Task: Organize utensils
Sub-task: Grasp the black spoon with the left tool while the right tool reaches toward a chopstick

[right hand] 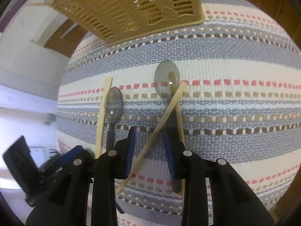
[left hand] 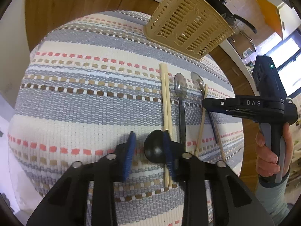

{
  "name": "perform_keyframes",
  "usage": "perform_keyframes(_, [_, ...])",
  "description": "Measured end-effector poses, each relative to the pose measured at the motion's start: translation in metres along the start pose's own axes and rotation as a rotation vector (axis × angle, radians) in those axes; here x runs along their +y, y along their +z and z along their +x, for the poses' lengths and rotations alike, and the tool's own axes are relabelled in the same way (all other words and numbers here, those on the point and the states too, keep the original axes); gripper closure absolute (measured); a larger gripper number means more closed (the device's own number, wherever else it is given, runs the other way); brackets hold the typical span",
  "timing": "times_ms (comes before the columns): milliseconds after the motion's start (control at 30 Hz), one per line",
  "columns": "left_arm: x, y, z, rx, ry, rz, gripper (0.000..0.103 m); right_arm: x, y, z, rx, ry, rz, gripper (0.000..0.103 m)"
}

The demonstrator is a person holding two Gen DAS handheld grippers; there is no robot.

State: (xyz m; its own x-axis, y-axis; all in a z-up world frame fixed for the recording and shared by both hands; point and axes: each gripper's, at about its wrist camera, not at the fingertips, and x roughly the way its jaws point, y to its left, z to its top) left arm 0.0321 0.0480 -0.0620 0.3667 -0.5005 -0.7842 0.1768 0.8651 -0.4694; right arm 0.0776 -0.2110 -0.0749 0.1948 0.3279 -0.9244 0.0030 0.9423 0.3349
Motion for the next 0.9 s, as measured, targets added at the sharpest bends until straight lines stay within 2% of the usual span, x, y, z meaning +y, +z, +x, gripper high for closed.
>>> perform_keyframes(33, [-0.002,0.002,0.003,0.009,0.003,0.012,0.095,0.004,-0.001,0.003,0.003,-0.027,-0.012,0.085])
perform_keyframes(100, [-0.004,0.003,0.008,0.024,0.008,0.029,0.100,0.015,-0.003,0.009,-0.007,-0.096,-0.050,0.090])
perform_keyframes(233, [-0.012,0.011,0.010,0.027,0.029,0.123,0.102,0.030,-0.009,0.012,-0.021,-0.168,-0.157,0.091])
perform_keyframes(400, [-0.016,0.039,0.011,0.070,0.077,0.280,0.103,0.031,-0.016,0.014,-0.006,-0.164,-0.209,0.093])
perform_keyframes(500, [-0.016,0.059,0.013,0.127,0.080,0.406,0.102,0.025,-0.022,0.010,0.005,-0.160,-0.226,0.093])
perform_keyframes(567, [-0.016,0.069,0.016,0.128,0.129,0.428,0.101,0.018,-0.028,0.008,0.007,-0.158,-0.231,0.093])
perform_keyframes(600, [-0.014,0.074,0.016,0.124,0.151,0.431,0.099,0.018,-0.027,0.006,0.008,-0.158,-0.232,0.093])
perform_keyframes(700, [-0.006,0.086,0.016,0.113,0.153,0.361,0.068,0.013,-0.024,0.000,0.012,-0.153,-0.235,0.093])
perform_keyframes(733, [-0.003,0.085,0.015,0.111,0.136,0.329,0.064,0.010,-0.024,-0.003,0.015,-0.147,-0.235,0.093])
perform_keyframes(833, [0.001,0.071,0.009,0.116,0.121,0.275,0.064,0.007,-0.022,-0.004,0.025,-0.127,-0.232,0.093])
perform_keyframes(900, [0.004,0.060,0.010,0.148,0.123,0.222,0.066,0.007,-0.020,-0.006,0.030,-0.124,-0.231,0.093])
